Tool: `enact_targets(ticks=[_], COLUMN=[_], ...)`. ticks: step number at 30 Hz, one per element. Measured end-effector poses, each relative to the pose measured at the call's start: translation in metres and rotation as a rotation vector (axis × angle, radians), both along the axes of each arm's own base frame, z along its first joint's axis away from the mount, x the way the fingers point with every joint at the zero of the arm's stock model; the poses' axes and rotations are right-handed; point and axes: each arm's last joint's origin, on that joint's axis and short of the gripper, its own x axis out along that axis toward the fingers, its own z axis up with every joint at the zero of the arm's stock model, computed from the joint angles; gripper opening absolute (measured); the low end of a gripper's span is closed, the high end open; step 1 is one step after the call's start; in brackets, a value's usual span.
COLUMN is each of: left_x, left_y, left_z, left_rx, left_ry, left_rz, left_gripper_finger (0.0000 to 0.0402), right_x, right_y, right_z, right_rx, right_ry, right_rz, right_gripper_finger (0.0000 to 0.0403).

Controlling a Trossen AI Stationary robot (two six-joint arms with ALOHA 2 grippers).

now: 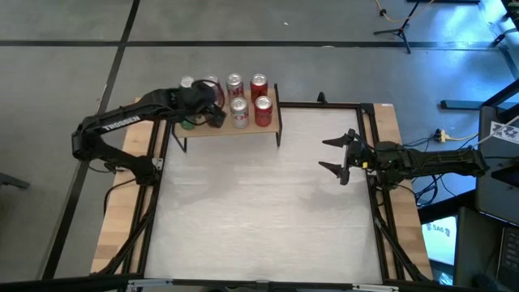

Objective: Place canned beverage on shelf
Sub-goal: Put the red white soda can on the shelf aligned with the other red white soda can, then return to Home Position

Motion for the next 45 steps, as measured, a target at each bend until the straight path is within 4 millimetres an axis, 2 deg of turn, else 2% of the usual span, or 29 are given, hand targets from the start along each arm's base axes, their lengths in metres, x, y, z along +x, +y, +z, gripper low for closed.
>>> enact_targets(ticks=[6,10,26,40,45], left_x=[-0.022,-0.027,-0.026,-0.026,-0.029], left_y=[0.001,0.003,0.025,0.026,0.024], left_z=[0.016,0.019,0.015,0.017,0.025], left_rx=[-0.020,-0.041,-0.042,-0.033,0.013], left_ry=[-0.063,-0.069,-0.004,-0.013,-0.063], left_rz=[-0.070,-0.117,-0.284,-0.297,-0.296], left_gripper_finger=[0.0274,0.0274,0.0274,0.0274,0.0274], right_x=[0.000,0.000,0.000,0.000,0.000], right_y=[0.000,0.000,0.000,0.000,0.000], right_z=[0.000,0.000,0.000,0.000,0.000], right_rx=[0.000,0.000,0.000,-0.001,-0.001], right_ry=[-0.001,-0.001,-0.002,-0.001,-0.001], right_rz=[0.000,0.000,0.000,0.000,0.000], right_gripper_finger=[0.0363,0.0363,0.0363,0.0363,0.0363])
